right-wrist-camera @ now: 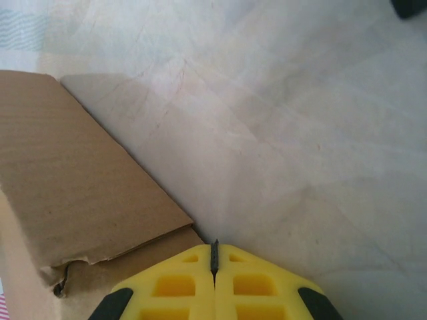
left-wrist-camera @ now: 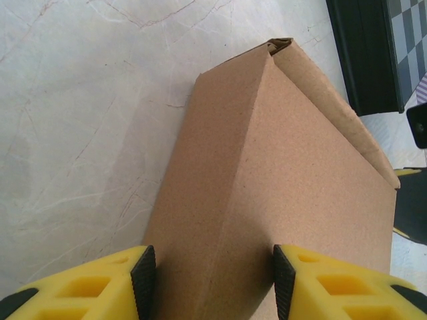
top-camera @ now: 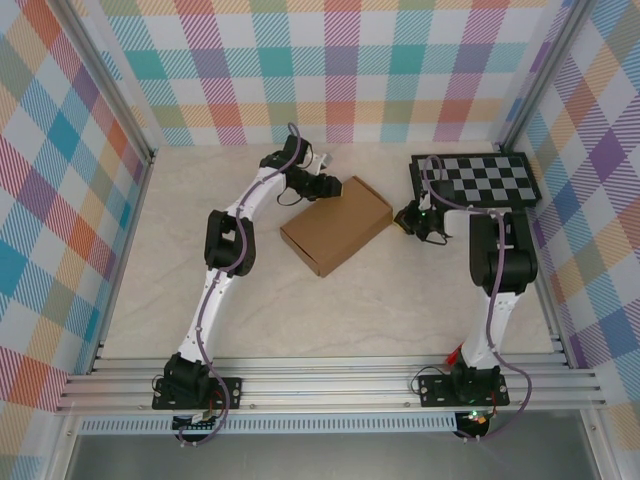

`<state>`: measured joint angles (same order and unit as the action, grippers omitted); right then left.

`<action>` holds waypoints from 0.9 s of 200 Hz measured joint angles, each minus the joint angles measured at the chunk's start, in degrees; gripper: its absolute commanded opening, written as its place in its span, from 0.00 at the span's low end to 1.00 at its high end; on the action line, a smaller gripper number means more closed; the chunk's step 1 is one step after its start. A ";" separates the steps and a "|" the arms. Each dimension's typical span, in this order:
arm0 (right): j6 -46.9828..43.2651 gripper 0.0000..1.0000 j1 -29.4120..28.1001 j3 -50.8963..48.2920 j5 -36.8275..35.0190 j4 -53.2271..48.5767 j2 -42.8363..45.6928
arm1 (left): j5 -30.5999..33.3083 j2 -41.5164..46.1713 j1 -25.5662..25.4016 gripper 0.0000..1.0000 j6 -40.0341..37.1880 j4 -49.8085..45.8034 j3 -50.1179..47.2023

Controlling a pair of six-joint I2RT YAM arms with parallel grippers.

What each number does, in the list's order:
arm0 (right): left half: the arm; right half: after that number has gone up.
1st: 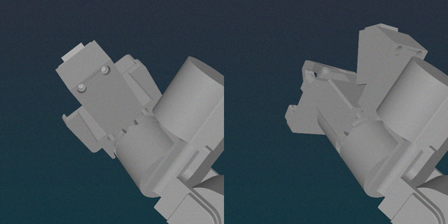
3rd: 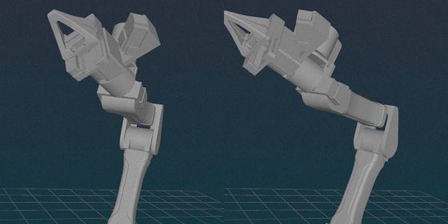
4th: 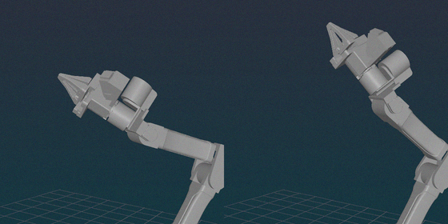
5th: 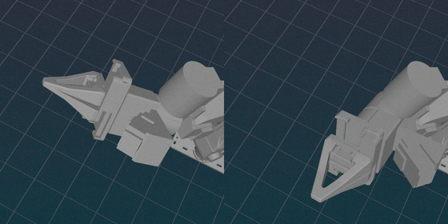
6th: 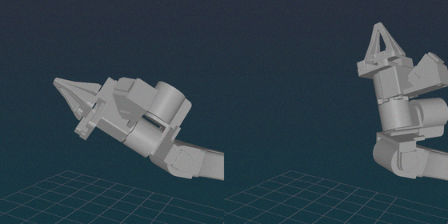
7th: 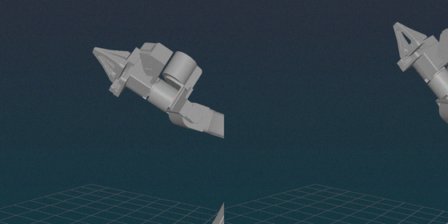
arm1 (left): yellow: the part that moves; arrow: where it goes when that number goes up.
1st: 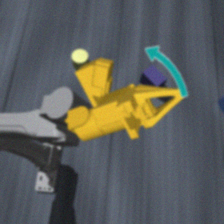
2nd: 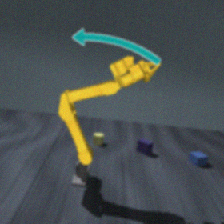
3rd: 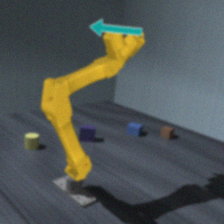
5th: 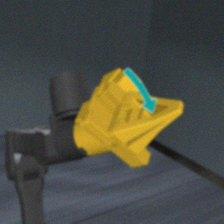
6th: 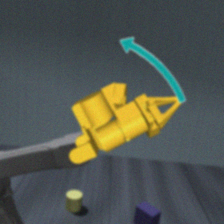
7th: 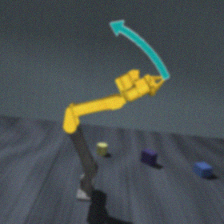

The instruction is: Fold the paper box

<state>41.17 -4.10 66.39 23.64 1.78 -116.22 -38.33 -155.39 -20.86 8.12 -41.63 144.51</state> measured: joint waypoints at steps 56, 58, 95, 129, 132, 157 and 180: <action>-0.31 0.00 -0.81 5.22 0.17 -0.35 -3.85 | -0.04 -0.11 -0.04 0.47 -0.09 -0.57 0.68; -0.33 0.00 -0.87 5.38 0.07 -0.35 -3.91 | 0.00 -0.13 -0.04 0.47 -0.15 -0.70 0.83; -0.96 0.00 -2.16 7.65 -2.16 -0.94 -5.03 | 0.68 -0.76 -0.07 0.47 -0.63 -2.32 2.58; -1.79 0.00 -2.69 7.67 -3.65 -1.01 -4.90 | 1.16 -0.76 -0.07 0.47 -1.07 -2.93 2.75; -1.92 0.00 -2.73 7.67 -3.69 -1.01 -4.83 | 1.22 -0.76 -0.07 0.46 -1.07 -2.99 2.78; -3.39 0.00 -3.30 7.37 -5.84 -1.66 -3.98 | 2.05 -0.76 -0.11 0.46 -0.68 -3.32 2.97; -4.52 0.00 -3.89 4.98 -6.25 -3.19 -1.33 | 2.40 -0.76 -0.09 0.45 0.52 -3.34 3.02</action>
<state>36.64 -7.99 71.37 17.39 -1.41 -117.56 -35.92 -156.16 -20.95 8.64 -44.97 147.52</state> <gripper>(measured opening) 0.043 0.452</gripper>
